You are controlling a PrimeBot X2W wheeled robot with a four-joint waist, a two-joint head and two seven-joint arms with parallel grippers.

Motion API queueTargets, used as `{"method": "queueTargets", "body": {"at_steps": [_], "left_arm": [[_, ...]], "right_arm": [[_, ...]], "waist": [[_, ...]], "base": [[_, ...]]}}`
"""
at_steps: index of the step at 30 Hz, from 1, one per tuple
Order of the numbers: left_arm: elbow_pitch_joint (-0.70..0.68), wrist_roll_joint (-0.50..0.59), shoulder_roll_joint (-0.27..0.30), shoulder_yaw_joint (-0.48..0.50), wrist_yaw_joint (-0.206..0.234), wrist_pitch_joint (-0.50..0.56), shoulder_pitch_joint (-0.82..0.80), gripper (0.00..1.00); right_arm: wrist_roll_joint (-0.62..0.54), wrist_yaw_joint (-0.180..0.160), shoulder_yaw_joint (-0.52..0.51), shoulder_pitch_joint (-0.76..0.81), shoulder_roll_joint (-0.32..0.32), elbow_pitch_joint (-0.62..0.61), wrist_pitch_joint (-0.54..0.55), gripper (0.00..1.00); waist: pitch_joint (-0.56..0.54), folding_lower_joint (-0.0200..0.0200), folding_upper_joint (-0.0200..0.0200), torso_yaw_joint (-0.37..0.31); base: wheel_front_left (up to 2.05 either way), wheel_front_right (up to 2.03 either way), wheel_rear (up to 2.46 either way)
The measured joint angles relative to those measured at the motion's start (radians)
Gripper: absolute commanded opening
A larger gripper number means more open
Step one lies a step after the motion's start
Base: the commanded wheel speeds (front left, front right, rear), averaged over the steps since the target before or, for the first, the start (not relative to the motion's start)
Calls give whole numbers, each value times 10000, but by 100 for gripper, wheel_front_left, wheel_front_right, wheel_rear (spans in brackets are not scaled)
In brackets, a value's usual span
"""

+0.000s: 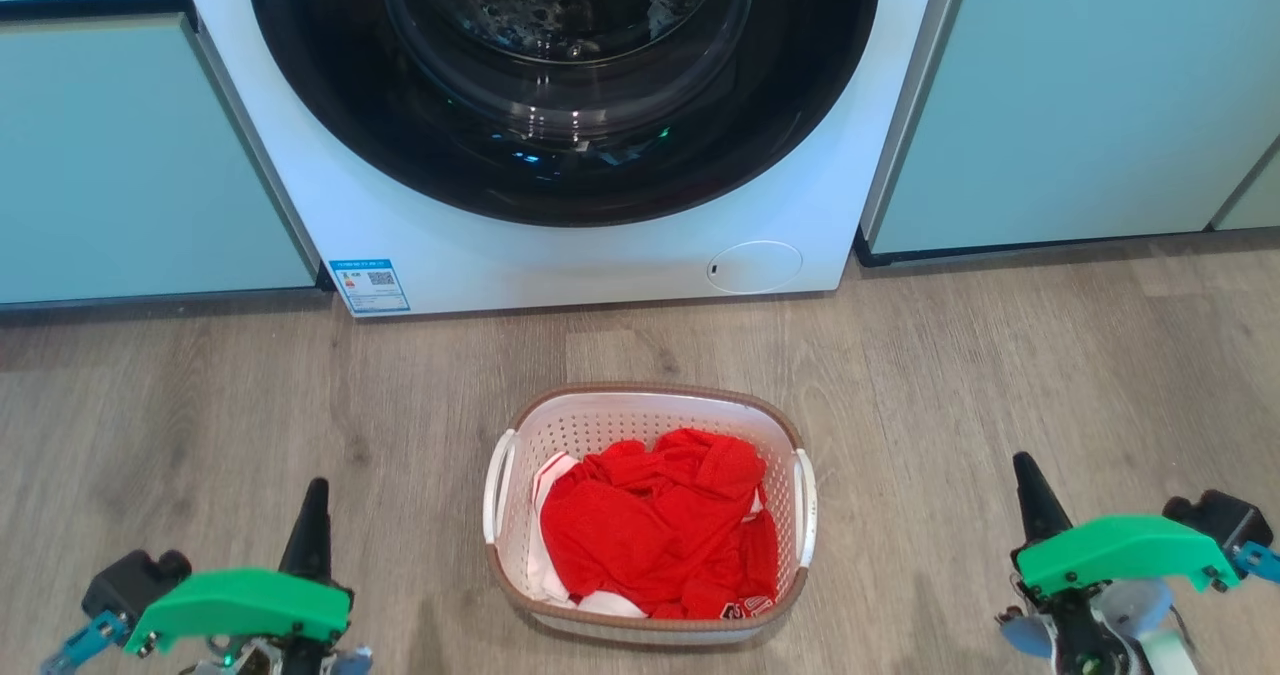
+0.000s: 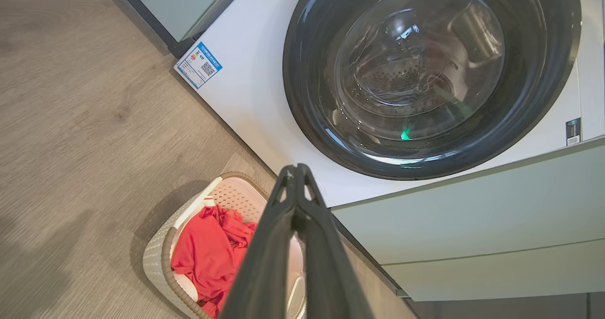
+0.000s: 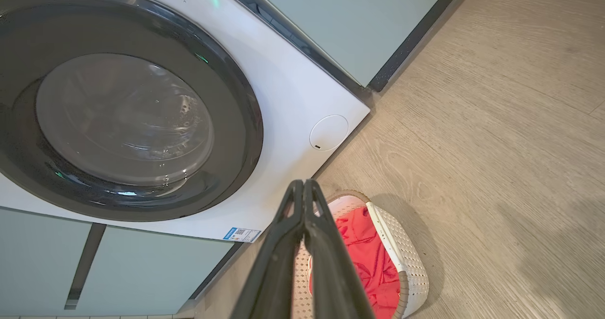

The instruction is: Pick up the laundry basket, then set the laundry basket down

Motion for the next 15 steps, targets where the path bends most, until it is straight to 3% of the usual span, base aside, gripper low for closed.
{"method": "queueTargets", "body": {"at_steps": [15], "left_arm": [[38,-1662,2,134,-199,426,-361,0]], "right_arm": [[1678,-2,-297,-6,-2,-130,407,0]], "waist": [[3,0,0,-10]], "base": [[0,0,0]]}}
